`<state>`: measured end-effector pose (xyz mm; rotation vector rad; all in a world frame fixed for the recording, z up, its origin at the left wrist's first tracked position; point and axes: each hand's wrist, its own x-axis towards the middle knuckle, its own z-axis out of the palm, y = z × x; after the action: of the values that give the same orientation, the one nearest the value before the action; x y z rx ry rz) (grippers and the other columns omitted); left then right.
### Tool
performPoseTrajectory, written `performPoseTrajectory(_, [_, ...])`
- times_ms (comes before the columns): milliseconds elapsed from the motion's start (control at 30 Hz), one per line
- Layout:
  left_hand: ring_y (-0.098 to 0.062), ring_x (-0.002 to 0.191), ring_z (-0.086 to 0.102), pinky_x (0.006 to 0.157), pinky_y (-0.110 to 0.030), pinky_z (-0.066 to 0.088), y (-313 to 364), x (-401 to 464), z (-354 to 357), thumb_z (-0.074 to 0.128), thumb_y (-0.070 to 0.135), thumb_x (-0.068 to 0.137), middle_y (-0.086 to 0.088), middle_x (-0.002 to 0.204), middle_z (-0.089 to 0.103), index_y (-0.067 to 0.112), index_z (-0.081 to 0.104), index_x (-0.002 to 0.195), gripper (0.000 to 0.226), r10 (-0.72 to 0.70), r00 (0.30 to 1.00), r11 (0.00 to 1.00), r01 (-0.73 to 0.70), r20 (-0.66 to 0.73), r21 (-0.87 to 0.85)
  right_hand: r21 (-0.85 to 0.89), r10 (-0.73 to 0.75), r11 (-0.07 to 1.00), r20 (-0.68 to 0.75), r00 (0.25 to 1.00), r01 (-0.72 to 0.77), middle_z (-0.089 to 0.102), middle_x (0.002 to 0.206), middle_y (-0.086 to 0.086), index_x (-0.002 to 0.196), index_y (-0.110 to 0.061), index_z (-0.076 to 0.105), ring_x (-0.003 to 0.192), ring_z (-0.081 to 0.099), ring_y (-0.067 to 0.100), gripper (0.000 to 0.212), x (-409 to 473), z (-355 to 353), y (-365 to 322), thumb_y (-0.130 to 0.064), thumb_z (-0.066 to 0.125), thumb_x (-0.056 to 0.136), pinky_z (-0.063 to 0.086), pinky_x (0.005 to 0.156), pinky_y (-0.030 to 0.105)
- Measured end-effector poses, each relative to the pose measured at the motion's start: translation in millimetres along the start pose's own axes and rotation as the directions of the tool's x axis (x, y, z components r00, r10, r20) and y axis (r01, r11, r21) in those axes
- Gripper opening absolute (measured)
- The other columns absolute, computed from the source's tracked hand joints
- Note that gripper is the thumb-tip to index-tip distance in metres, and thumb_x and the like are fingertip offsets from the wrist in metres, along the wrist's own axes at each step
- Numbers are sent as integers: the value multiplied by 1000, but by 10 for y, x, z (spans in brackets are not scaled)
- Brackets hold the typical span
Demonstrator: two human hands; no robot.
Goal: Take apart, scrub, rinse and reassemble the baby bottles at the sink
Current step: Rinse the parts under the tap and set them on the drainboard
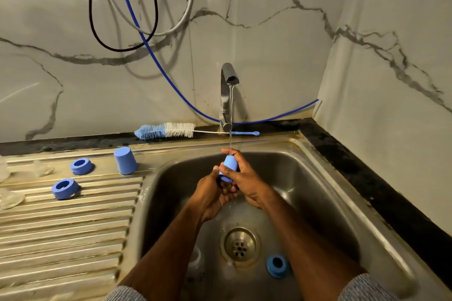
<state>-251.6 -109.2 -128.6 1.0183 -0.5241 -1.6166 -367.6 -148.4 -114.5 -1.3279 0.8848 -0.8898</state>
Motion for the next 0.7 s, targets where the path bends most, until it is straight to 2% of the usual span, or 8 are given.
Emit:
performPoseTrajectory(100, [-27,93,71,84,-38,58,-17,-34,43,28,36,111,-25,119,70,4,62,126,49,52,997,998,-54,53,38,-34,-13,999,-163,987,7,58,121,4,127,-34,54,105,64,20,25,54,149,66,-29,54,103,60,84,36])
performPoseTrajectory(200, [-24,96,71,80,-34,59,-79,-29,77,33,28,111,-21,113,72,2,62,127,42,157,985,965,-170,78,202,-25,27,999,-282,959,-36,64,116,8,107,-40,55,104,65,22,8,109,213,80,-41,48,104,57,90,45])
performPoseTrajectory(333, [-21,72,66,71,-35,53,-72,12,71,31,27,110,-16,90,70,2,63,115,41,171,985,967,-166,-11,194,138,113,987,-194,974,-87,68,118,9,124,-29,60,100,68,23,27,95,122,18,-41,45,105,59,76,38])
performPoseTrajectory(433, [-27,74,69,75,-42,58,-3,-2,15,31,30,110,-24,91,72,1,61,118,43,100,994,982,-92,-38,168,195,60,980,-127,990,-35,67,123,11,123,-24,64,109,67,27,23,87,45,8,-26,53,103,58,91,48])
performPoseTrajectory(467, [-25,77,70,73,-38,59,-7,13,-20,33,28,110,-22,97,72,4,61,121,38,162,986,944,-145,-36,296,144,24,990,-145,989,-3,66,124,8,122,-23,63,110,66,26,21,88,27,1,-22,56,101,57,94,47])
performPoseTrajectory(533, [-15,90,71,75,-28,58,-16,43,-111,46,20,107,-10,111,72,15,61,127,25,369,929,764,-317,23,561,61,-45,997,-180,983,57,63,124,4,123,-24,59,111,63,21,28,109,3,1,-15,63,97,59,88,36])
performPoseTrajectory(633, [-9,111,68,92,-26,56,-27,56,-176,68,7,93,3,124,70,22,56,138,49,493,849,639,-501,189,584,31,-59,997,-160,985,65,64,128,3,131,-21,60,117,63,20,40,113,-13,38,-10,68,93,58,91,34])
performPoseTrajectory(700, [-5,110,68,93,-23,56,-25,39,-150,77,4,86,6,121,71,20,58,137,57,534,823,592,-527,192,610,31,-42,998,-145,988,47,66,124,-1,130,-19,61,113,64,17,39,106,-1,61,-5,65,93,58,89,31])
